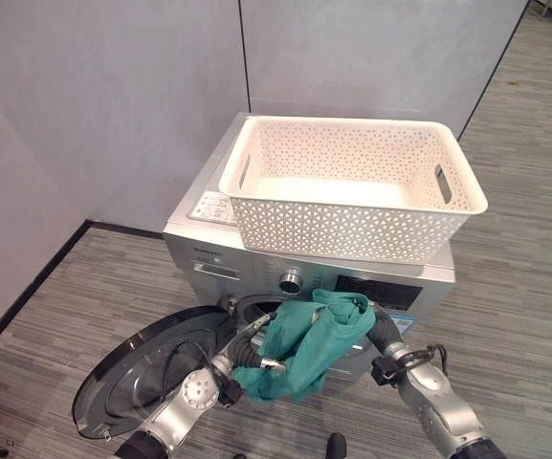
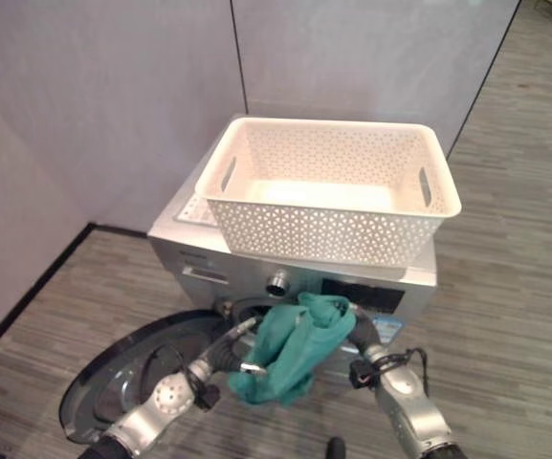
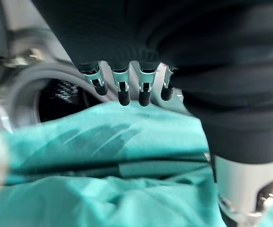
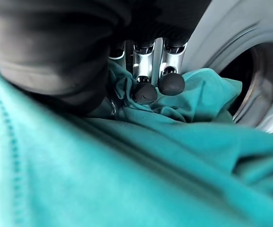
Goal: Grab the laundry basket,head to the washer,open it,put in the laundry and shut it.
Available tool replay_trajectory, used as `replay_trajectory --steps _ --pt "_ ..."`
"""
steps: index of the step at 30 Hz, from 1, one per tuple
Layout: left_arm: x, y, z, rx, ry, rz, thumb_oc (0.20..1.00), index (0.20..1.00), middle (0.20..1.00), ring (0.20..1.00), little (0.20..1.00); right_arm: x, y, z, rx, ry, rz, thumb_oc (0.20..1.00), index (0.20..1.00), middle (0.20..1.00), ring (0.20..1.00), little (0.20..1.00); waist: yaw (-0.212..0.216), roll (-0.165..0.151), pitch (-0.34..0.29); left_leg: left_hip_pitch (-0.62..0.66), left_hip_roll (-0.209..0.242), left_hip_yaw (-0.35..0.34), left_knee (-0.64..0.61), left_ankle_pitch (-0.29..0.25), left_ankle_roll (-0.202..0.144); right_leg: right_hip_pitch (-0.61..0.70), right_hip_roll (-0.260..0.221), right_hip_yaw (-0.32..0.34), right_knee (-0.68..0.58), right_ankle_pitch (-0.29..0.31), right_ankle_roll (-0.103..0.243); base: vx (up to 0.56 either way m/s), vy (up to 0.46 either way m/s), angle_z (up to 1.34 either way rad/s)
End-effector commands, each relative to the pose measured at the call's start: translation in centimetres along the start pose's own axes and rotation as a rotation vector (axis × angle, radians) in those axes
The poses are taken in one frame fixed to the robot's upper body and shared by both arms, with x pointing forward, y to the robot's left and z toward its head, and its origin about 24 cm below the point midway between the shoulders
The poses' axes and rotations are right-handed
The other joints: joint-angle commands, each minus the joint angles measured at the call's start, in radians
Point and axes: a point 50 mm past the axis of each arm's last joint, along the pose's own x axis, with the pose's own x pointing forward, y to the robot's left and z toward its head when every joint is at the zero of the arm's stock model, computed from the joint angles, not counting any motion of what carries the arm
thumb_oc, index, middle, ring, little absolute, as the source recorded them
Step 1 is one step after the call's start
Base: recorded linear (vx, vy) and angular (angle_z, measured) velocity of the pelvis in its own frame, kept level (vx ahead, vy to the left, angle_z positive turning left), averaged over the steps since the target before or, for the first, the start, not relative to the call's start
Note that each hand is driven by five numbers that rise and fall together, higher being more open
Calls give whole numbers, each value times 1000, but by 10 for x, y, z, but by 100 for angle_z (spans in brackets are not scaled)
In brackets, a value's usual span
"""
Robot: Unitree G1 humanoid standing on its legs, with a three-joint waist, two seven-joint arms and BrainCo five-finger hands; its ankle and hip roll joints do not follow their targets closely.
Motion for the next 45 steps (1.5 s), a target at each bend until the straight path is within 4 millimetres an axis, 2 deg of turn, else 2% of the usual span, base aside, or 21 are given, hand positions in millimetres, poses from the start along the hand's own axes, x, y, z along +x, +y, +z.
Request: replay_trajectory --steps 1,3,4,10,14,17,23,31,37,42,43,44,45 --pt "12 4 25 106 -128 -97 1000 1000 1000 1000 1000 13 17 57 43 -272 122 200 200 200 200 200 -12 -52 -9 -79 16 -20 6 19 -24 74 -82 -25 30 -139 76 0 0 0" --pt "14 2 29 131 -144 -123 1000 1000 1000 1000 1000 14 20 61 51 -288 145 200 200 200 200 200 -15 -52 -9 -79 17 -18 6 19 -24 74 -83 -23 29 -139 76 0 0 0" --pt "19 -4 35 171 -168 -159 1000 1000 1000 1000 1000 14 28 71 62 -323 196 200 200 200 200 200 -20 -52 -8 -77 17 -12 6 16 -24 72 -82 -17 28 -139 76 0 0 0" --pt "26 -14 39 229 -180 -204 1000 1000 1000 1000 1000 15 37 82 62 -356 245 200 200 200 200 200 -29 -53 -3 -75 22 -2 6 14 -24 65 -78 -6 26 -137 77 -2 -2 -6" --pt "35 -22 26 333 -108 -168 1000 1000 1000 1000 1000 16 45 94 75 -404 277 200 200 200 200 200 -31 -59 4 -78 28 2 6 14 -24 58 -73 4 23 -139 73 -12 -9 -6" --pt "39 -24 22 340 -77 -134 1000 1000 1000 1000 1000 15 46 97 87 -419 274 200 200 200 200 200 -30 -60 7 -80 29 0 6 15 -24 56 -71 4 22 -140 72 -5 -5 -2" --pt "44 -30 14 180 11 -40 1000 1000 1000 1000 1000 16 48 101 101 -444 246 200 200 200 200 200 -25 -67 15 -91 34 -5 6 24 -24 54 -64 -5 20 -140 64 -5 -5 0" --pt "57 -55 24 -75 53 -27 1000 1000 1000 1000 1000 22 60 101 162 -436 235 200 200 200 200 200 -27 -75 19 -104 37 -12 6 33 -24 50 -60 -15 17 -135 57 0 0 0" --pt "69 -62 39 -140 24 -40 1000 1000 1000 1000 1000 24 61 100 194 -433 229 200 200 200 200 200 -37 -80 26 -114 39 -11 6 39 -26 41 -59 -17 17 -129 56 0 0 0" --pt "79 -59 44 -102 21 -23 1000 1000 1000 1000 1000 23 63 101 196 -435 254 200 200 200 200 200 -51 -87 33 -125 42 -7 6 42 -31 29 -57 -12 16 -125 57 0 0 0" --pt "81 -57 46 -105 20 -17 724 724 724 724 724 22 63 101 192 -436 258 200 200 200 200 200 -54 -88 35 -127 43 -6 6 43 -31 25 -57 -11 17 -124 57 0 0 0" --pt "81 -57 46 -105 19 -16 595 595 595 595 595 22 63 101 192 -436 258 200 200 200 200 200 -54 -88 35 -127 43 -6 6 43 -31 24 -57 -11 17 -124 57 0 0 0" --pt "83 -54 44 -117 33 1 335 335 335 335 335 21 61 99 183 -424 255 200 200 200 200 200 -60 -91 38 -132 45 -4 6 45 -33 17 -57 -11 17 -121 58 -31 -3 1"
